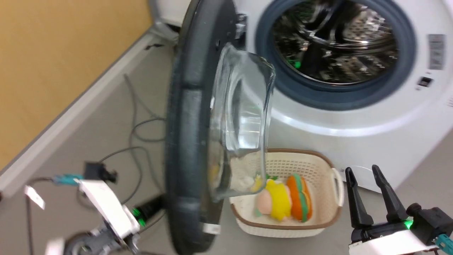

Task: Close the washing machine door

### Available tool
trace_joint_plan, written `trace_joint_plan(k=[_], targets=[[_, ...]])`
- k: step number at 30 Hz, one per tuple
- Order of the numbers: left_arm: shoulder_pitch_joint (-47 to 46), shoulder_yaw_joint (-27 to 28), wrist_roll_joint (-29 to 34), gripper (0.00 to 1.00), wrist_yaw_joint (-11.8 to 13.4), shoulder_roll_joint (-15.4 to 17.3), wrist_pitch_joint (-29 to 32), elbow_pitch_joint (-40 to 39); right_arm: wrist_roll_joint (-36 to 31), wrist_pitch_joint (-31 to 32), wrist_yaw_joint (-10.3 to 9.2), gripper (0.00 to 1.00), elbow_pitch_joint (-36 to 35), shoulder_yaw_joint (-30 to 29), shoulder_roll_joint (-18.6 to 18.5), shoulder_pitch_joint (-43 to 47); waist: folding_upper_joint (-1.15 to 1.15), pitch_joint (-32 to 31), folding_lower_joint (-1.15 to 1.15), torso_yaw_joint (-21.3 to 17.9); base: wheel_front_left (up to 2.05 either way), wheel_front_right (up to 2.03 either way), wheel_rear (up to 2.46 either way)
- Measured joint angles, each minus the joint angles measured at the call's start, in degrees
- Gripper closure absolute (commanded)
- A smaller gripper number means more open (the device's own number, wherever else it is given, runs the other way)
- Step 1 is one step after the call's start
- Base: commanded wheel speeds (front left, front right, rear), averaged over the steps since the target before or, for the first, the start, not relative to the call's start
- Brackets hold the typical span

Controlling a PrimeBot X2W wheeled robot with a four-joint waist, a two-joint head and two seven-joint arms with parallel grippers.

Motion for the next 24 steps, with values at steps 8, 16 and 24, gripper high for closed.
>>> trace_joint_plan(k=[8, 16, 24], targets=[[6.85, -5.49, -2.2, 1.0, 0.44, -2.81, -2.71, -3.35, -0.01, 0.0, 0.0, 0.0, -0.25, 0.34, -0.16, 1.27, 0.0, -0.43, 0.0, -7.24, 0.0, 0.0, 0.0], [7.33, -10.72, -6.91, 1.0, 0.29, -3.11, -15.32, -1.13, -0.02, 0.0, 0.0, 0.0, -0.57, 1.02, -0.3, 1.15, 0.0, 0.8, 0.0, -16.32, 0.0, 0.0, 0.0], [1.83, -17.95, -12.11, 1.0, 0.16, -3.44, -28.14, 3.22, -0.08, 0.0, 0.0, 0.0, -0.73, 1.37, -0.29, 0.83, 0.0, 3.35, 0.0, -25.67, 0.0, 0.0, 0.0]])
